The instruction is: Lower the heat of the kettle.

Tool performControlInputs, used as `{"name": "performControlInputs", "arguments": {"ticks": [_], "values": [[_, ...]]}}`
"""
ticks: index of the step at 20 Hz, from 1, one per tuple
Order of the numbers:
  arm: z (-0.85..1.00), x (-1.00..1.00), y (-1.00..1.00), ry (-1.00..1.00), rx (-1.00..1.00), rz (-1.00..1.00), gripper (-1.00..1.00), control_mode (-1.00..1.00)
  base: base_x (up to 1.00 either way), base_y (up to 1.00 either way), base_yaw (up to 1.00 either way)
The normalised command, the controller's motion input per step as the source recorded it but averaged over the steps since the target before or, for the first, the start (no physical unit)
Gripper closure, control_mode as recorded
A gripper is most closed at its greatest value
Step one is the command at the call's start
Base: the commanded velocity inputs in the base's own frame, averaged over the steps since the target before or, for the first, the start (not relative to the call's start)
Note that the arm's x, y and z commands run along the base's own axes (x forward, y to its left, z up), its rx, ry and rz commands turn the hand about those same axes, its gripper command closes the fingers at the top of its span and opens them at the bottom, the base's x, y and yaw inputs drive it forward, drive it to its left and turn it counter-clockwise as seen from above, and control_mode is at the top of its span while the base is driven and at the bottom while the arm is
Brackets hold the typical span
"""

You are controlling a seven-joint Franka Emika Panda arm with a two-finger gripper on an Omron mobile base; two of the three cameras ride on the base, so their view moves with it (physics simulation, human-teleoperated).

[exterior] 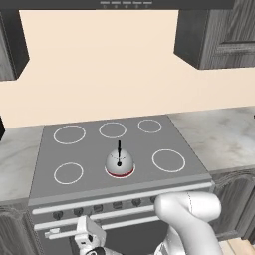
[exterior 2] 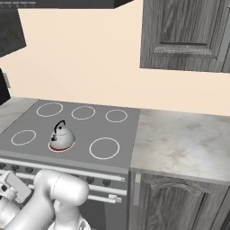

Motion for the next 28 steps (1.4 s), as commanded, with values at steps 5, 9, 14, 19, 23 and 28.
{"name": "performControlInputs", "arguments": {"ticks": [5, 9, 14, 19, 23, 28], "values": [[-0.13, 0.47, -0.02, 0.16, 0.01, 0.17, -1.00, -1.00, 0.00, 0.00, 0.00], [0.00, 0.19, -0.05, 0.00, 0.01, 0.06, -1.00, -1.00, 0.00, 0.00, 0.00], [0.08, 0.06, -0.16, -0.01, 0.00, 0.00, -1.00, -1.00, 0.00, 0.00, 0.00], [0.13, 0.16, -0.28, 0.00, 0.00, 0.00, -1.00, -1.00, 0.00, 0.00, 0.00], [0.10, 0.36, -0.13, 0.00, 0.00, 0.00, -1.00, -1.00, 0.00, 0.00, 0.00], [0.15, 0.26, -0.09, 0.00, 0.00, 0.00, -1.00, -1.00, 0.00, 0.00, 0.00]]}}
